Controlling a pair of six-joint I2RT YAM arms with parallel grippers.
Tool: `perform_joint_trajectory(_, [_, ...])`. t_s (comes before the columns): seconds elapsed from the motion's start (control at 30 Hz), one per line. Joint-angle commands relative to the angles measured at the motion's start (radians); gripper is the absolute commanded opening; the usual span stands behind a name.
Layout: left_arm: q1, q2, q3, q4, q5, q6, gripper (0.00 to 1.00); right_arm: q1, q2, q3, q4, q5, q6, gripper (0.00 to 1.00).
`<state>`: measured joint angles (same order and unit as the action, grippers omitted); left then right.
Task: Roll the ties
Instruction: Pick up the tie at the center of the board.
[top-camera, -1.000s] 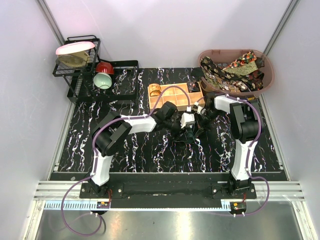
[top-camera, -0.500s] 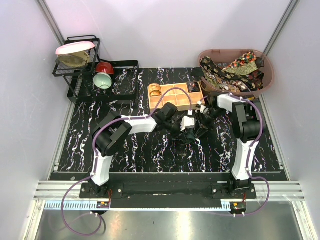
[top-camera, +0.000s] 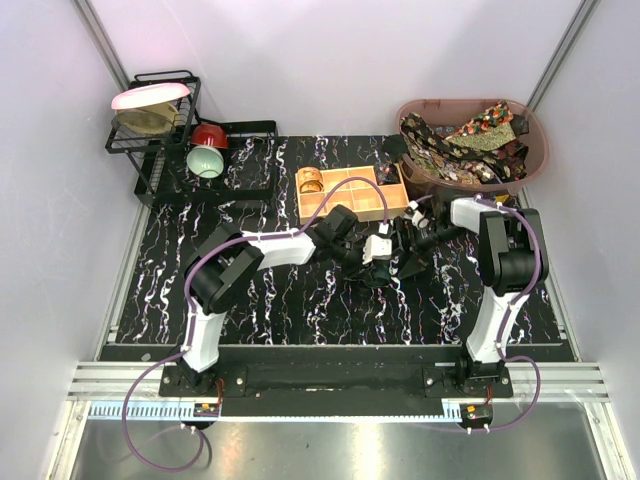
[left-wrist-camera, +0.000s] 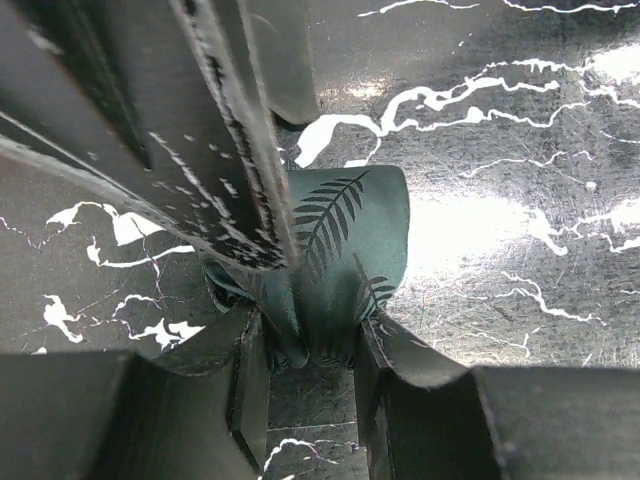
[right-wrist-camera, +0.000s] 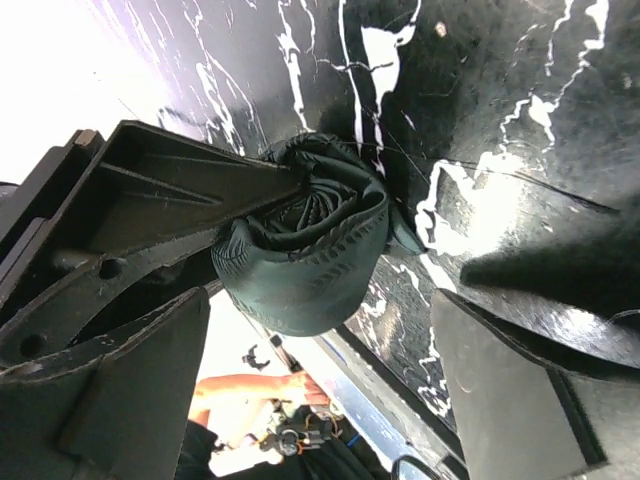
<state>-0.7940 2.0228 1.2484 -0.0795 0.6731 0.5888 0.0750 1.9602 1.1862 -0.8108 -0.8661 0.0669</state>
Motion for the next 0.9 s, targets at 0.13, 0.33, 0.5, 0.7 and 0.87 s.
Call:
perform_joint_trajectory(0.13, [0.001, 0.073, -0.038, -0.193, -0.138, 0.028, 0.00, 0.051, 0.006, -0.079, 0.176, 0.018, 0.034, 0.89])
perform_joint_trajectory(0.33, [0.001, 0.074, -0.038, -0.193, -0.135, 0.028, 0.00, 0.062, 0.049, -0.080, 0.240, -0.036, 0.047, 0.79])
perform_joint_trajectory(0.5, [0.001, 0.082, -0.030, -0.195, -0.135, 0.029, 0.00, 0.062, 0.022, -0.096, 0.260, -0.111, 0.040, 0.70])
perform_joint_trajectory(0.7, [0.002, 0.083, -0.029, -0.195, -0.135, 0.026, 0.00, 0.060, -0.038, -0.126, 0.263, -0.139, 0.021, 0.50])
perform_joint_trajectory(0.87, [0.001, 0.083, -0.026, -0.186, -0.136, 0.016, 0.00, 0.063, -0.023, -0.128, 0.285, -0.129, 0.050, 0.00])
